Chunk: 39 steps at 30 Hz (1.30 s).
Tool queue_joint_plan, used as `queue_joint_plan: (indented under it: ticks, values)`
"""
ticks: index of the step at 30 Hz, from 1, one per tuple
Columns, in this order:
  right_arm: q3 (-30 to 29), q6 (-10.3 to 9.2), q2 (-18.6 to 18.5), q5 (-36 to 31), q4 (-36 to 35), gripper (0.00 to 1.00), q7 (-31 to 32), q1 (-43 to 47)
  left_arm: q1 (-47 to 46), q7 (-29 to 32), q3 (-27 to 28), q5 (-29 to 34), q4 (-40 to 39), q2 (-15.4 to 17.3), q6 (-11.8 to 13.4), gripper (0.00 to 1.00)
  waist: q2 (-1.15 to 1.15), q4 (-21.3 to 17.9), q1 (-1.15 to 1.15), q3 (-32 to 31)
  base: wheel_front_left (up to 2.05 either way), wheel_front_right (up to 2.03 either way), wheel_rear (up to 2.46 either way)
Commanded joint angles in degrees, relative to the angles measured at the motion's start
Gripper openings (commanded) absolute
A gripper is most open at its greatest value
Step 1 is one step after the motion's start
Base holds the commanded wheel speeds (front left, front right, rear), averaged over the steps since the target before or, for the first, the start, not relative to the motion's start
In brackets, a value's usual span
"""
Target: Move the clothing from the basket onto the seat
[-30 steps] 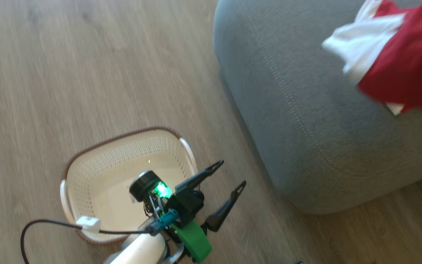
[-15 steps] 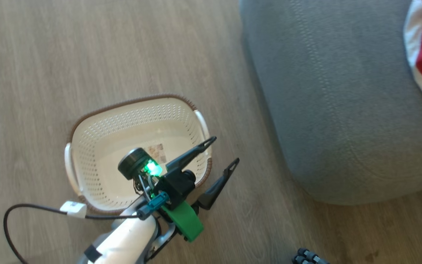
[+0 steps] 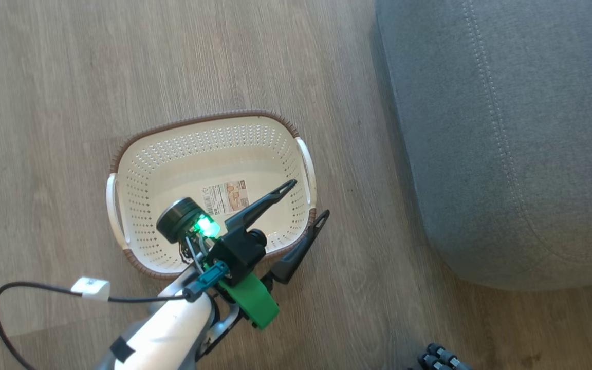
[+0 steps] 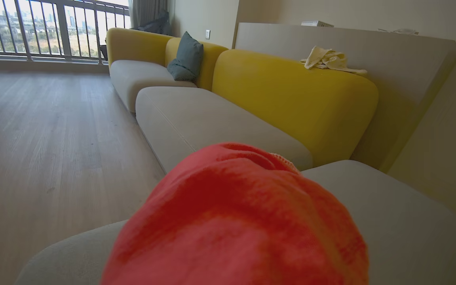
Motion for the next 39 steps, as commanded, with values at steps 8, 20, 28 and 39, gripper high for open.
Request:
queue_joint_plan:
  ticks: [8, 20, 28, 39]
  values:
    - [-3.4, -0.01, -2.4, -5.5, 7.2, 0.00, 1.3, 0.3, -1.5, -0.3, 3.1, 0.3, -2.1, 1.3, -0.1, 1.00, 0.00, -0.4, 0.00, 1.0, 0.00, 0.00, 0.00]
    - [-10.3, -0.01, -3.9, -12.4, 11.2, 0.00, 9.9, 6.6, -1.6, -0.3, 3.2, 0.6, -2.0, 1.6, -0.1, 1.00, 0.00, -1.7, 0.00, 1.5, 0.00, 0.00, 0.00]
    - [-13.6, -0.01, -2.0, -14.5, 11.4, 0.73, 10.5, 8.0, -1.4, -0.3, 3.6, 0.2, -1.9, 1.8, -0.1, 1.00, 0.00, -2.4, 0.00, 1.2, 0.00, 0.00, 0.00]
    - [-15.3, -0.01, -1.6, -17.2, 11.6, 1.00, 14.6, 10.0, -0.1, -0.3, 3.0, -0.2, -0.9, -0.2, -0.1, 1.00, 0.00, -2.6, 0.00, -3.6, 0.00, 0.00, 0.00]
